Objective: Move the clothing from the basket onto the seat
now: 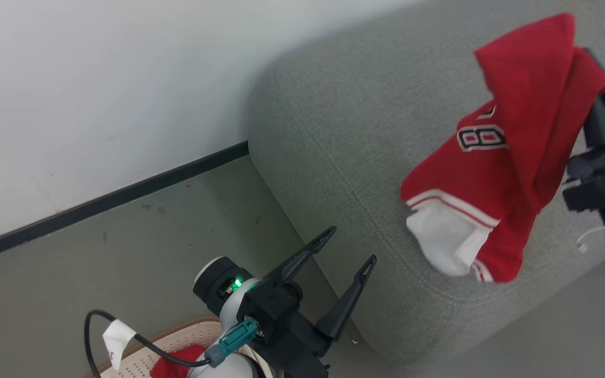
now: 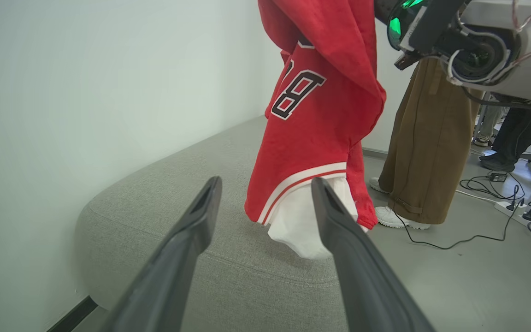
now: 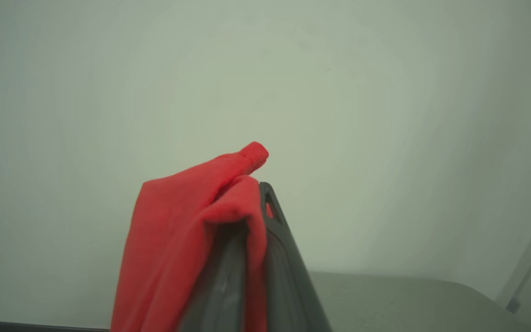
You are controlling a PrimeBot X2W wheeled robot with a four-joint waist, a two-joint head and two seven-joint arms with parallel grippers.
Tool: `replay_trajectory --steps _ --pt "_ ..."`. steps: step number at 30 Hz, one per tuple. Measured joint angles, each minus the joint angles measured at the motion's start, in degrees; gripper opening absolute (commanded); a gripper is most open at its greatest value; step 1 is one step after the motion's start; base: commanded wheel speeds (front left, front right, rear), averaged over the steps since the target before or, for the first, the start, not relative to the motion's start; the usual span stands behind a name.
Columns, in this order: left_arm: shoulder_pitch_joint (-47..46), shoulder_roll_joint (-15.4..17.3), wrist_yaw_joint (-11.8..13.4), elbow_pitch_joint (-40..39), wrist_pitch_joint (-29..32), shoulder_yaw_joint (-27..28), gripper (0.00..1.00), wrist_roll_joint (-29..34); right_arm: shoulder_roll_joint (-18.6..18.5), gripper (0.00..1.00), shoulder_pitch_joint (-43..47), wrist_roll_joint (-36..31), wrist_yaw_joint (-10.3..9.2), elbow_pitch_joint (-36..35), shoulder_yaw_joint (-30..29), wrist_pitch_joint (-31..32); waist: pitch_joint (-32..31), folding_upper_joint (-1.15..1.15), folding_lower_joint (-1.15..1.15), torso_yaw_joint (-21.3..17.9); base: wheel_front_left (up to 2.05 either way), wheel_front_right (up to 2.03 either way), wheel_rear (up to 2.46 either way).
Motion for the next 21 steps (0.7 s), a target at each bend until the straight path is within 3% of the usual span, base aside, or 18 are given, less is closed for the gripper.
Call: replay_trajectory --steps 12,21 --pt "-5.22 0.43 0.99 -4.66 1.62 0.54 1.00 2.96 -3.63 0.00 -18.62 1.69 1.03 14.22 -6.25 -0.03 6.57 0.00 0.00 4.87 0.00 0.00 0.00" --pt "-9.74 -0.34 0.97 -7.08 2.68 -0.16 1.00 4.22 -6.91 0.00 -22.40 1.68 1.82 23.68 -7.86 -0.04 11.38 0.01 0.00 9.91 0.00 0.00 0.00"
